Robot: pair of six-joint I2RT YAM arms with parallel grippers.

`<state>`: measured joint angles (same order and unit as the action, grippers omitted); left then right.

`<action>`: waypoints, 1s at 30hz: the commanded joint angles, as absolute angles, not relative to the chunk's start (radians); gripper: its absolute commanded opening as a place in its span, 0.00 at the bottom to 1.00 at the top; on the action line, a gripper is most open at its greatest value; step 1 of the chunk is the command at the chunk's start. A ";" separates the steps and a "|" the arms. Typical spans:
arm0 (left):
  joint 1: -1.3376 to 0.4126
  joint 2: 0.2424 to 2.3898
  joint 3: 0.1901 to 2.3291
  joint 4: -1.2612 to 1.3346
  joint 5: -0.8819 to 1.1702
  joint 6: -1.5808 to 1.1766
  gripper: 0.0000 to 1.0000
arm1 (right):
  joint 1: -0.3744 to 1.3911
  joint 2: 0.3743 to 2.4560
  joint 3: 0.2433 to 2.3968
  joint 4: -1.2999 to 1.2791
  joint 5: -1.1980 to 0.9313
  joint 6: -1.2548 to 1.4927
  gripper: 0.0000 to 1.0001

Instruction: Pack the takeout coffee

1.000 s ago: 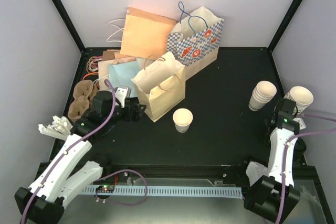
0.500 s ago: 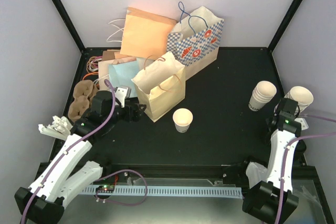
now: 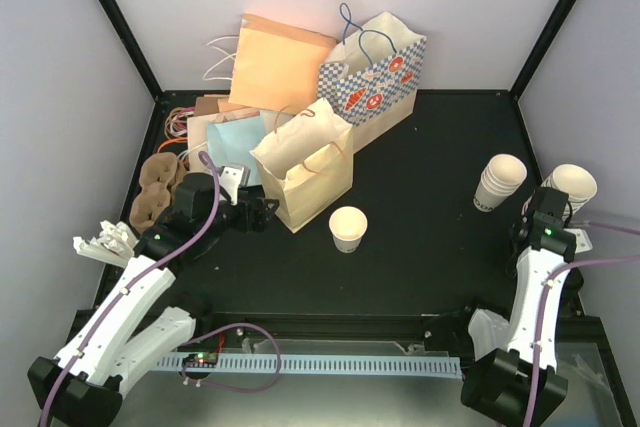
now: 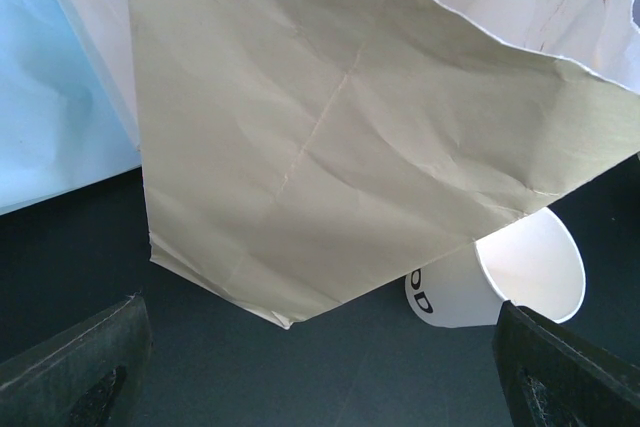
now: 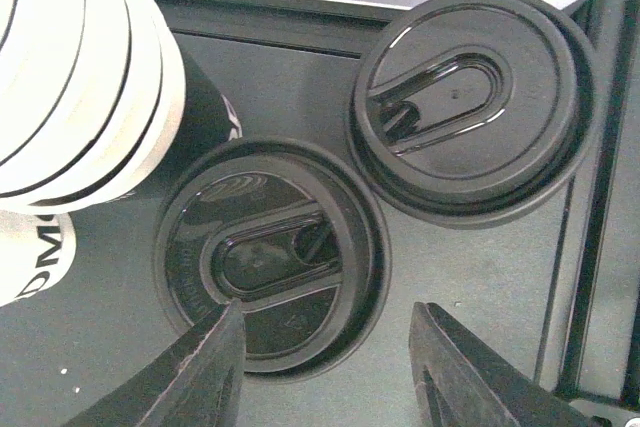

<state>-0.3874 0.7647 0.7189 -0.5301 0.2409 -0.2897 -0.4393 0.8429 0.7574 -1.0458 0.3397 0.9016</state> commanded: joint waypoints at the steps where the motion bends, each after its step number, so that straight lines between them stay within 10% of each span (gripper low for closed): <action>1: -0.385 0.747 0.719 -0.512 0.265 -0.283 0.96 | -0.445 0.859 0.783 -1.081 0.404 0.955 0.49; 30: -0.385 0.755 0.718 -0.511 0.258 -0.287 0.96 | -0.547 0.945 0.707 -0.936 0.288 0.844 0.32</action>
<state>-0.3874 0.7593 0.7189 -0.5297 0.2504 -0.2897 -0.5404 0.9379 0.7151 -0.9615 0.2848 0.8539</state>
